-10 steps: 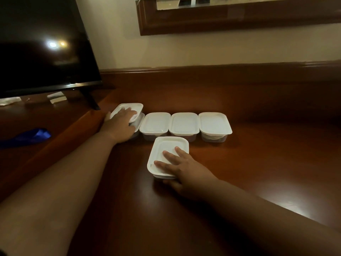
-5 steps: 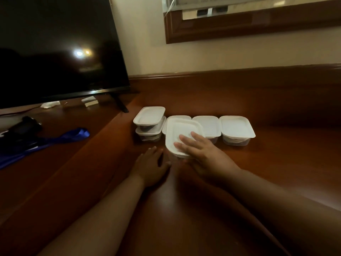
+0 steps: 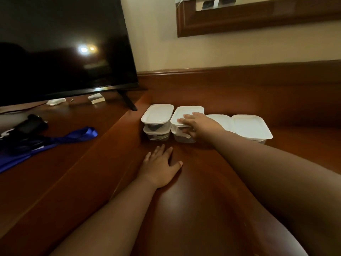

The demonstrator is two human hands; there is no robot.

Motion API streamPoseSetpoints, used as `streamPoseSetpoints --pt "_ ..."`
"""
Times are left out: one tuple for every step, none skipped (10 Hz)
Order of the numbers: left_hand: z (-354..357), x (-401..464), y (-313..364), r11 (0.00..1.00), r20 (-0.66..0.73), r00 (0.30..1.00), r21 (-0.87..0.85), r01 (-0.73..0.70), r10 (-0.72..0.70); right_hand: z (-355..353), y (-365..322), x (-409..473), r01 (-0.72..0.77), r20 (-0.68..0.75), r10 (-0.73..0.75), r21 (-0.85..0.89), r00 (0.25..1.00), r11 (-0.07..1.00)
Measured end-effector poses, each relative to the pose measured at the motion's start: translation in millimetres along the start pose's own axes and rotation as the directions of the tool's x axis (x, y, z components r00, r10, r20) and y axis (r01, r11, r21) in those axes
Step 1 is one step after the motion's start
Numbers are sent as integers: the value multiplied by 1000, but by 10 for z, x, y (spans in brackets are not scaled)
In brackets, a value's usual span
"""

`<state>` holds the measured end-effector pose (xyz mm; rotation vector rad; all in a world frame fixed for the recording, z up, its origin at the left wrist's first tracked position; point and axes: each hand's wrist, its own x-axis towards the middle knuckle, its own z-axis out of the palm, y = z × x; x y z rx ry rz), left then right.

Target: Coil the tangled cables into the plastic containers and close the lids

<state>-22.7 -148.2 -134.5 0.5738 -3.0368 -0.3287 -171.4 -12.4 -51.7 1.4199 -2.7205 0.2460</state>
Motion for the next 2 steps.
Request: streamPoseSetpoints --pt "10 11 0 1000 5 1000 -8 1 -1 -38 -10 63 9 -38 -13 -113 999 994" --pt "-3 6 8 1000 -14 1000 -16 2 -2 -76 -25 -5 -32 -65 28 -68 997 997"
